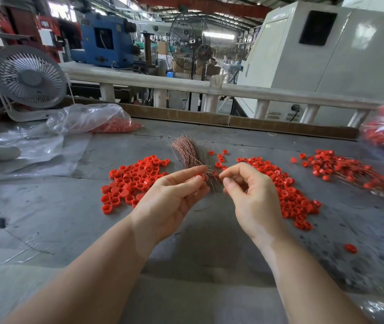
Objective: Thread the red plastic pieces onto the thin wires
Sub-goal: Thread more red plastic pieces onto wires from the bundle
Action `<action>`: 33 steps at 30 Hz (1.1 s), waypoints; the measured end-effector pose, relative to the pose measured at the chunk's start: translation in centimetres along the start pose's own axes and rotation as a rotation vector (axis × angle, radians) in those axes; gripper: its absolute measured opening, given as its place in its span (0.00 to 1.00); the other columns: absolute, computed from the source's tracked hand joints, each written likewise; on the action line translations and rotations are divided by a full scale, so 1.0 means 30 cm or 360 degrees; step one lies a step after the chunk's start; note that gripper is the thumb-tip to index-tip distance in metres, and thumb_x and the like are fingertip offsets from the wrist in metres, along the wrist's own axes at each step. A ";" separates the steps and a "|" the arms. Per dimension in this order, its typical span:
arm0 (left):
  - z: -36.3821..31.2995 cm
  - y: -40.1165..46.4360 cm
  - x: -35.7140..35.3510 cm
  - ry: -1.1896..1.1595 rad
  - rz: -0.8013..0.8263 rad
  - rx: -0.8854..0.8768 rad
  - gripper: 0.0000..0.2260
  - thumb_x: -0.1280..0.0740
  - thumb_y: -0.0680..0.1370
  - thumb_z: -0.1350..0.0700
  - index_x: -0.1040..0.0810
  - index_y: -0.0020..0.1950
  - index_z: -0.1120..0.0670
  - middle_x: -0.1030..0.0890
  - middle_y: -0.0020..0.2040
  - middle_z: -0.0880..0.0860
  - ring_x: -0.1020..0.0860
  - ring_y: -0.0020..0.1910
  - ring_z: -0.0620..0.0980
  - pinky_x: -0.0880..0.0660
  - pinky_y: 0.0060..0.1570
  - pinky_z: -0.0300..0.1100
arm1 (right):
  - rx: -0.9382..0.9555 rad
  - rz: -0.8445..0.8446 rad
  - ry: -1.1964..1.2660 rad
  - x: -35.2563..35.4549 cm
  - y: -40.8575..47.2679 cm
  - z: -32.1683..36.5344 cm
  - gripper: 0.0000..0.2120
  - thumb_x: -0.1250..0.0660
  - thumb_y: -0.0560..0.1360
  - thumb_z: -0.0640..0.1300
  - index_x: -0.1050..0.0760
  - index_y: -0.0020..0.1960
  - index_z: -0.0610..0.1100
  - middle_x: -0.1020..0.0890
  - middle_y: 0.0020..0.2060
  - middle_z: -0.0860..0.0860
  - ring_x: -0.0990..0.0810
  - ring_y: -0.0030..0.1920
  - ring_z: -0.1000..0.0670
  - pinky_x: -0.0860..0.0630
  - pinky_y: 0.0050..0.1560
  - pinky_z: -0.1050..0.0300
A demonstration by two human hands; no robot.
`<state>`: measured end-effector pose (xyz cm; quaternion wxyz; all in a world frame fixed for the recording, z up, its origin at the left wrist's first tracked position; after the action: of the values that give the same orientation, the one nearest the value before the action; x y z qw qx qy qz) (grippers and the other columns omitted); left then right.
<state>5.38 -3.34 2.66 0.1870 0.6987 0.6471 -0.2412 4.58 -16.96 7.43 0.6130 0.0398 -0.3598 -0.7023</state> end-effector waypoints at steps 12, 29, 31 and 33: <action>0.003 -0.002 -0.023 -0.0041 0.0174 0.0006 0.10 0.34 0.65 0.67 0.15 0.41 0.58 0.17 0.40 0.56 0.19 0.36 0.44 0.22 0.37 0.34 | 0.0082 -0.0017 0.0067 0.005 -0.001 0.022 0.12 0.34 0.73 0.33 0.25 0.39 0.50 0.22 0.32 0.64 0.24 0.34 0.56 0.27 0.39 0.55; 0.001 -0.004 -0.023 -0.0018 0.0166 0.0011 0.09 0.35 0.67 0.65 0.15 0.41 0.58 0.18 0.35 0.54 0.20 0.32 0.45 0.21 0.36 0.35 | 0.0086 0.0121 0.0088 -0.025 -0.005 0.020 0.08 0.33 0.73 0.33 0.21 0.39 0.45 0.24 0.26 0.57 0.27 0.30 0.59 0.34 0.33 0.70; 0.000 -0.005 -0.022 -0.0008 0.0171 0.0009 0.09 0.35 0.67 0.64 0.16 0.42 0.57 0.18 0.35 0.54 0.19 0.32 0.45 0.21 0.36 0.35 | 0.0069 0.0124 0.0091 -0.026 -0.004 0.016 0.08 0.32 0.73 0.34 0.21 0.39 0.45 0.23 0.27 0.56 0.26 0.30 0.58 0.34 0.33 0.69; 0.000 -0.005 -0.022 0.0010 0.0167 0.0006 0.09 0.34 0.67 0.64 0.15 0.41 0.57 0.17 0.35 0.54 0.19 0.32 0.44 0.21 0.36 0.35 | 0.0056 0.0125 0.0106 -0.026 -0.004 0.015 0.08 0.32 0.73 0.34 0.21 0.39 0.45 0.22 0.28 0.54 0.24 0.31 0.56 0.30 0.35 0.65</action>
<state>5.21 -3.86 3.04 0.1961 0.7326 0.6097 -0.2302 4.45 -16.06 7.38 0.6509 0.0598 -0.3528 -0.6696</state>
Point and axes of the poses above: each hand's wrist, its own y-axis towards the middle knuckle, its own x-axis out of the back of the hand, z = x × y, the point moved 8 cm from there along y, towards the middle knuckle
